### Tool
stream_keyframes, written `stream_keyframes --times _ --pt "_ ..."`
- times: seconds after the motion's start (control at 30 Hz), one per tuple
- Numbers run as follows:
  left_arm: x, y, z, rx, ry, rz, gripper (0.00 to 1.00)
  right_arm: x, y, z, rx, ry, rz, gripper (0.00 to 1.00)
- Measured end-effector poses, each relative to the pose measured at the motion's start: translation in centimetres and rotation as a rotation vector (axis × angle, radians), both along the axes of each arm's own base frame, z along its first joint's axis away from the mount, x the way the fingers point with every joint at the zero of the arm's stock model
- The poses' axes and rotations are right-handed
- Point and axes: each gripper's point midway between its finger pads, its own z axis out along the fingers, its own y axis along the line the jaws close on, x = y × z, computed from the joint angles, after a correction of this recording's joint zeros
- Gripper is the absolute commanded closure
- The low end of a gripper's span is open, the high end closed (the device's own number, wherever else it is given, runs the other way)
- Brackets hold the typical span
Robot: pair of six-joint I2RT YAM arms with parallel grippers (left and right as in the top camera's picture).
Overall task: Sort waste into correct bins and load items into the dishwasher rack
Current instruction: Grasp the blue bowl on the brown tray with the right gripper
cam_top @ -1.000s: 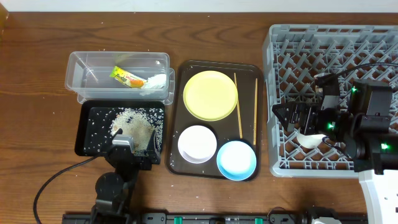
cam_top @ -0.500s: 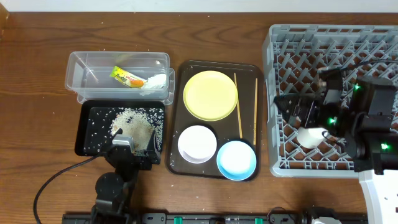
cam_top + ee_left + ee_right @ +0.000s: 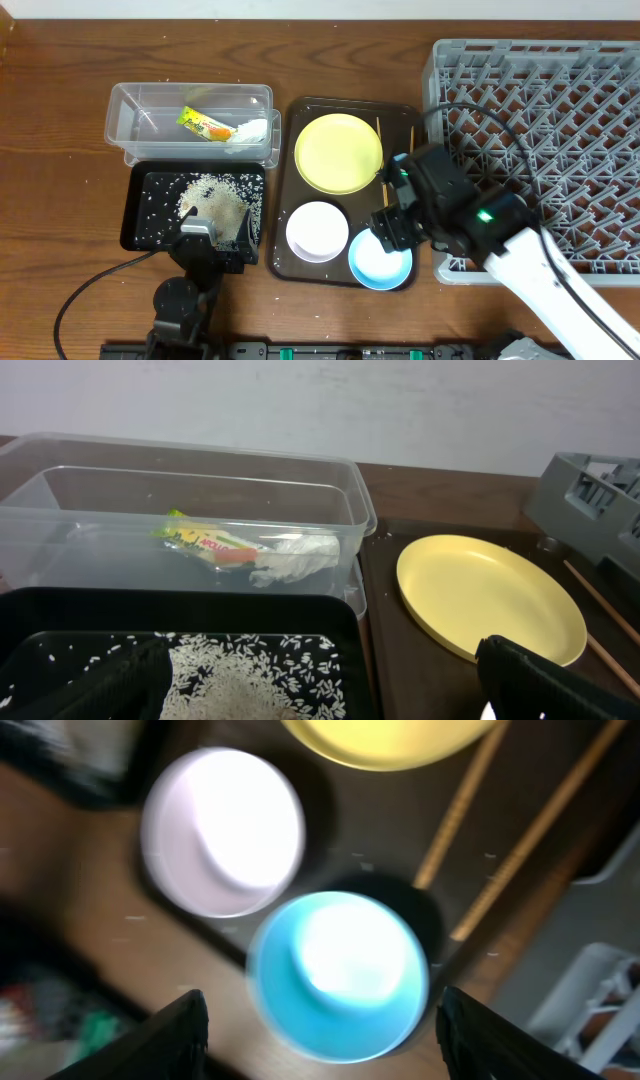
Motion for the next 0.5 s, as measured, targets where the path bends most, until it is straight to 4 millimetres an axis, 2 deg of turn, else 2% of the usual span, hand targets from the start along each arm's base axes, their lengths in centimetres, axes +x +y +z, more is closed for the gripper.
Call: stream_keyframes --times 0.17,0.33,0.4,0.5 --pt "0.0 0.0 0.0 0.0 0.0 0.0 0.0 1.2 -0.8 -4.7 -0.157 0.084 -0.006 0.35" --pt "0.0 0.0 0.0 0.0 0.0 0.0 0.01 0.6 -0.8 -9.8 -0.256 0.237 0.066 0.39" --pt "0.0 0.0 0.0 0.0 0.0 0.0 0.0 0.1 -1.0 -11.2 -0.282 0.287 0.086 0.39" --pt "0.0 0.0 0.0 0.0 0.0 0.0 0.0 -0.2 -1.1 -12.6 -0.307 0.325 0.107 0.57"
